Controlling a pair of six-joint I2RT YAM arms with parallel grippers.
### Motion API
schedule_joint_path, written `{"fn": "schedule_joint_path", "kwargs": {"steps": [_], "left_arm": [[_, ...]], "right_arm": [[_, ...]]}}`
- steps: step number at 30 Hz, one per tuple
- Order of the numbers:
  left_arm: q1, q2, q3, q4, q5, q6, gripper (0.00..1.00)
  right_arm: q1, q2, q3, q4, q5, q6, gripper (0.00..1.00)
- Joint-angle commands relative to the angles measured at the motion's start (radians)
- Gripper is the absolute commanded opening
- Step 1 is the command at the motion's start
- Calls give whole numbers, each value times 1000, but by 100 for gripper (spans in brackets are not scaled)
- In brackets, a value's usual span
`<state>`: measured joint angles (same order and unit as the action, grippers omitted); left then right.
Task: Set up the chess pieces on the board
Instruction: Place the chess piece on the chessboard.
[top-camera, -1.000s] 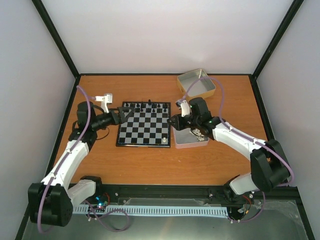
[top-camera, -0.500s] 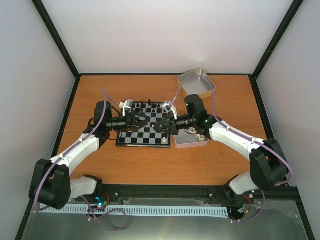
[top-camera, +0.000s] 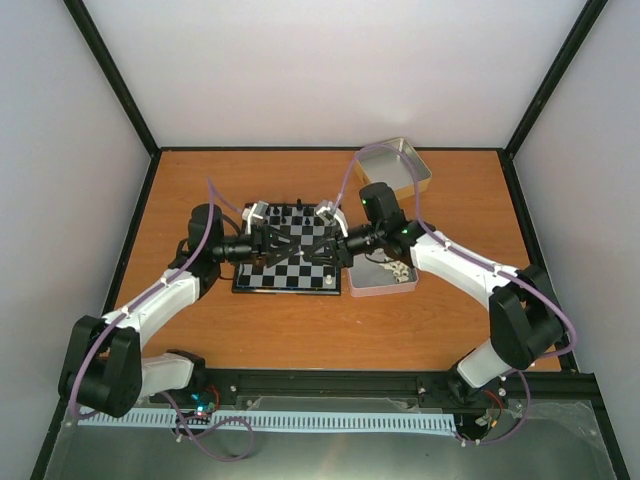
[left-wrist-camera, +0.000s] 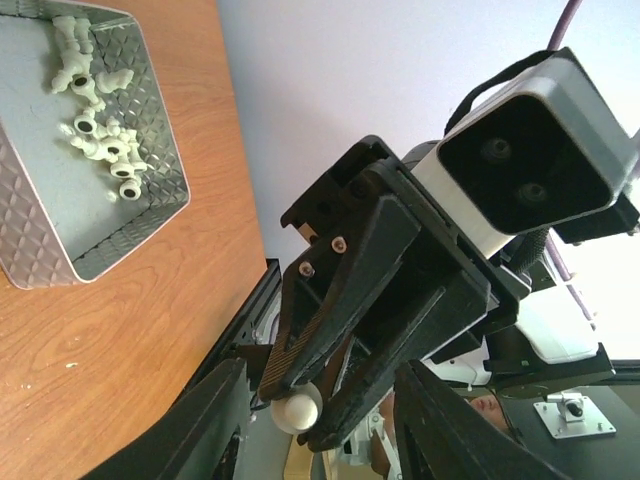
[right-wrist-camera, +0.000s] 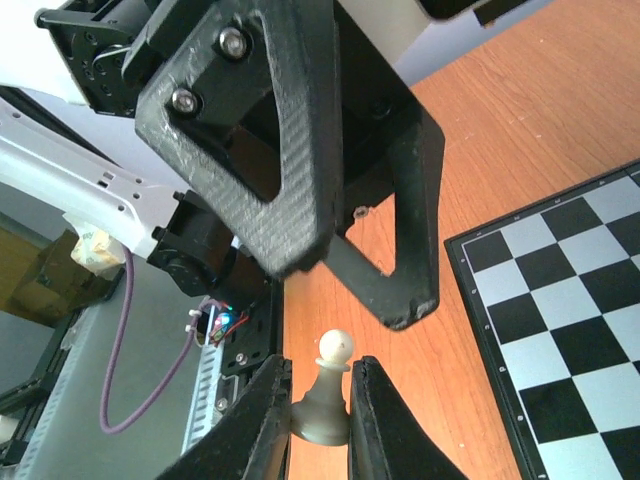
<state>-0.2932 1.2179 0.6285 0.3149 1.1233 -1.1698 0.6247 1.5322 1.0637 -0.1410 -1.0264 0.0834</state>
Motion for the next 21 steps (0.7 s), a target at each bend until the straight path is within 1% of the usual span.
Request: {"fn": "schedule_joint_path", "kwargs": {"steps": [1,6,11,15,17,21], "left_arm": [[-9,3,-8,40,30,-30,40],[-9,21,-15,32,30,-24,39],[-9,26,-35,96,35,-78,31],[-9,36,-72,205,46,-158,26],[-9,37,-76,216,49,-169,23],[-10,32,-75,203,44,-166,22]], "right_arm": [[12,23,53,-17,9,-37,11],[15,42,67,-17,20,-35,11],[22,50,73,-14,20,-37,11],[29,58,77,-15,24,-39,11],[31,60,78,-14,27,-39,11],[35,69,79,-6,36,-32,11]]}}
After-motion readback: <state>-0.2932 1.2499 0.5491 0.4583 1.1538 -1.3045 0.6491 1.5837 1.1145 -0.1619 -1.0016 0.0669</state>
